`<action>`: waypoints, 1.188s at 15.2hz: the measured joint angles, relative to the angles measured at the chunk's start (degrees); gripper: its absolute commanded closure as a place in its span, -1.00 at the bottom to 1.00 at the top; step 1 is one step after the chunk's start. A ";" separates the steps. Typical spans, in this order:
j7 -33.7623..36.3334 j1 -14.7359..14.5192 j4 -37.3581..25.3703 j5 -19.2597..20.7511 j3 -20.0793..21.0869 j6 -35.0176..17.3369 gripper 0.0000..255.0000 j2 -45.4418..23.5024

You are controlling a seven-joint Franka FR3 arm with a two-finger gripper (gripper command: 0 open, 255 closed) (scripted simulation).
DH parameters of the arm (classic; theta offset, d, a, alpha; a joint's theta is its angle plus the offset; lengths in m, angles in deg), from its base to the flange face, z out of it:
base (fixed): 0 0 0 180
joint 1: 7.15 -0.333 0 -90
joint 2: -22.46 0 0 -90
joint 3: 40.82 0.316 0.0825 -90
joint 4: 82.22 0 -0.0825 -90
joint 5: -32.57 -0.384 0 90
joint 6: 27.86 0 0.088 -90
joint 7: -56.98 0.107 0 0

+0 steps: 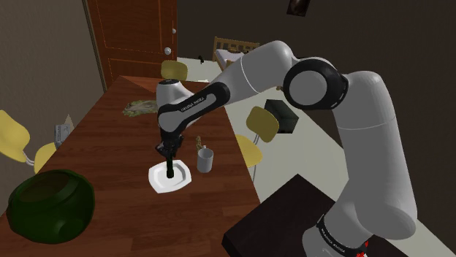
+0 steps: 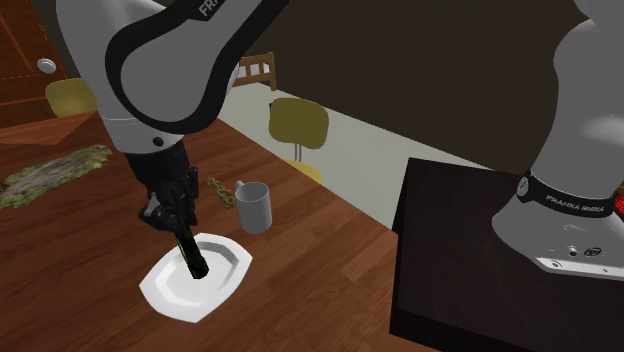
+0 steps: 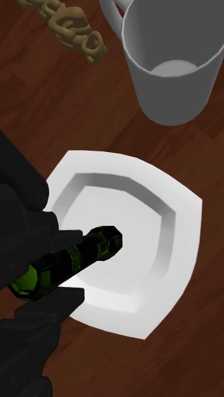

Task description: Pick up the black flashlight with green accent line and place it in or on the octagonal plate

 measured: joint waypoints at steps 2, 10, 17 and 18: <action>0.00 0.00 0.00 0.00 0.00 -0.01 -1.00 0.00; -0.28 0.25 -0.28 -0.24 0.15 1.69 -1.00 1.46; -0.40 0.38 -1.00 -0.67 0.48 5.12 -1.00 4.17; -0.40 0.38 -0.97 -0.68 0.48 5.13 -1.00 4.21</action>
